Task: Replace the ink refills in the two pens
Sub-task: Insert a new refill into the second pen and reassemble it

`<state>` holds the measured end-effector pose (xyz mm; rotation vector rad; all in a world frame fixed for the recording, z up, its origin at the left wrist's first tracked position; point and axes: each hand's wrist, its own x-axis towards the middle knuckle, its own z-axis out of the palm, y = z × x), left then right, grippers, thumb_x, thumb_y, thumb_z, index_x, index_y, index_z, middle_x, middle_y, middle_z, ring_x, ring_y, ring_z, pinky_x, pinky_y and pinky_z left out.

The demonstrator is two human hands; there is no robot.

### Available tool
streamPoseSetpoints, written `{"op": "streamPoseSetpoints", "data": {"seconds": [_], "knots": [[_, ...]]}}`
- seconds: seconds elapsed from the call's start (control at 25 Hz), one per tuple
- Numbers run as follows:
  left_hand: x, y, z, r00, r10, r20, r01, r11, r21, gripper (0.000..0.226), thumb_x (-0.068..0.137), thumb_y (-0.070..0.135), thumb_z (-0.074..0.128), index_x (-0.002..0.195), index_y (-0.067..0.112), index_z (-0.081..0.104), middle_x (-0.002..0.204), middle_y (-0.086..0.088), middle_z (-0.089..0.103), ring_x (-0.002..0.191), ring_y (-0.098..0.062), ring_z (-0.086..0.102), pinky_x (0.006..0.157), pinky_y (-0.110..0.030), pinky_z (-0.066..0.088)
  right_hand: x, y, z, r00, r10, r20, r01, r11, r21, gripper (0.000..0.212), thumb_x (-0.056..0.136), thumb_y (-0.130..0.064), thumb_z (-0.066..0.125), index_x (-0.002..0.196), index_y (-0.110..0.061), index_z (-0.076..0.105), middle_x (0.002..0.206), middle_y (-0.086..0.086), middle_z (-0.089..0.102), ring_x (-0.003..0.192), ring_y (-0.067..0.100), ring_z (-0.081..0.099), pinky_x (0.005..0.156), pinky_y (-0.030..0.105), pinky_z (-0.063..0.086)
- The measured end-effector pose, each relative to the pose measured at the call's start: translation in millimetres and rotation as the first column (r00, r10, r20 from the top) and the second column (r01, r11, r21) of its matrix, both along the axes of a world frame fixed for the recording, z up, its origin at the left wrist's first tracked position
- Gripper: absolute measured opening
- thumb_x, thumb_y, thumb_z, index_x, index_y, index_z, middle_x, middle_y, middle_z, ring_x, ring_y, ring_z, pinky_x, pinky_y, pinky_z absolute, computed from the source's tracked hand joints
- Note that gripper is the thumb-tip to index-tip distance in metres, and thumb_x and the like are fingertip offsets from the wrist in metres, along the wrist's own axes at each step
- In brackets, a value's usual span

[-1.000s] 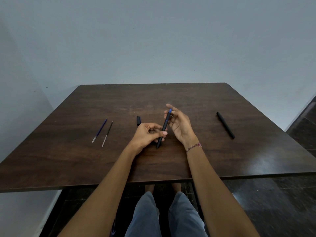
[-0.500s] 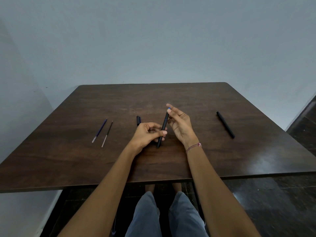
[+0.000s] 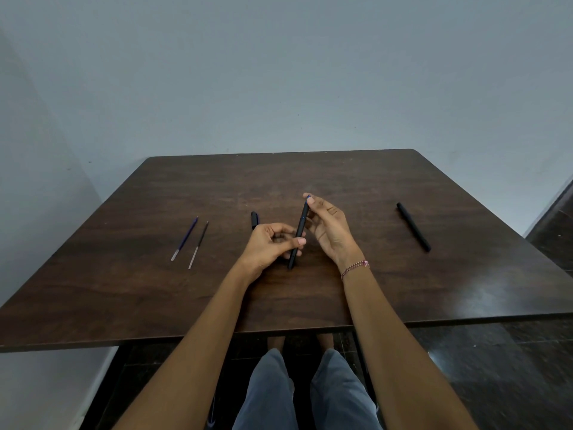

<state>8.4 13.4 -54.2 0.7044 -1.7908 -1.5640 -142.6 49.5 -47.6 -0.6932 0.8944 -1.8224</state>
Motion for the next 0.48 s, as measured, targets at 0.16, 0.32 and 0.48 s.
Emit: {"op": "streamPoseSetpoints", "data": {"seconds": [0.16,0.32,0.48], "knots": [[0.2,0.7,0.3,1.0,-0.004,0.011,0.004,1.0,-0.007,0.015,0.076,0.009,0.076,0.084,0.021,0.07,0.076,-0.002,0.074,0.067,-0.015,0.071,0.056,-0.017,0.054,1.0,0.5,-1.9,0.998,-0.03,-0.047,0.029,1.0,-0.006,0.005,0.09,-0.013,0.061,0.092,-0.014,0.066,0.076,-0.007,0.066,0.077,0.008,0.062,0.07,0.022,0.055],[0.0,0.3,-0.2,1.0,-0.004,0.008,0.004,1.0,-0.004,0.014,0.077,0.009,0.075,0.087,0.017,0.07,0.073,-0.001,0.074,0.067,-0.014,0.071,0.056,-0.018,0.054,-0.7,2.0,-1.5,0.999,0.033,0.007,-0.033,0.998,-0.052,0.018,0.095,-0.013,0.053,0.107,-0.01,0.067,0.088,0.002,0.072,0.085,0.011,0.069,0.076,0.024,0.057],[0.4,0.5,-0.9,1.0,-0.001,-0.002,0.001,1.0,-0.008,0.012,0.079,0.009,0.073,0.088,0.015,0.07,0.073,0.0,0.073,0.065,-0.013,0.07,0.056,-0.018,0.053,0.1,3.0,-2.5,0.995,0.082,-0.059,-0.084,0.995,-0.044,0.02,0.096,-0.013,0.052,0.109,-0.012,0.067,0.089,0.002,0.073,0.084,0.011,0.069,0.077,0.025,0.057]]}}
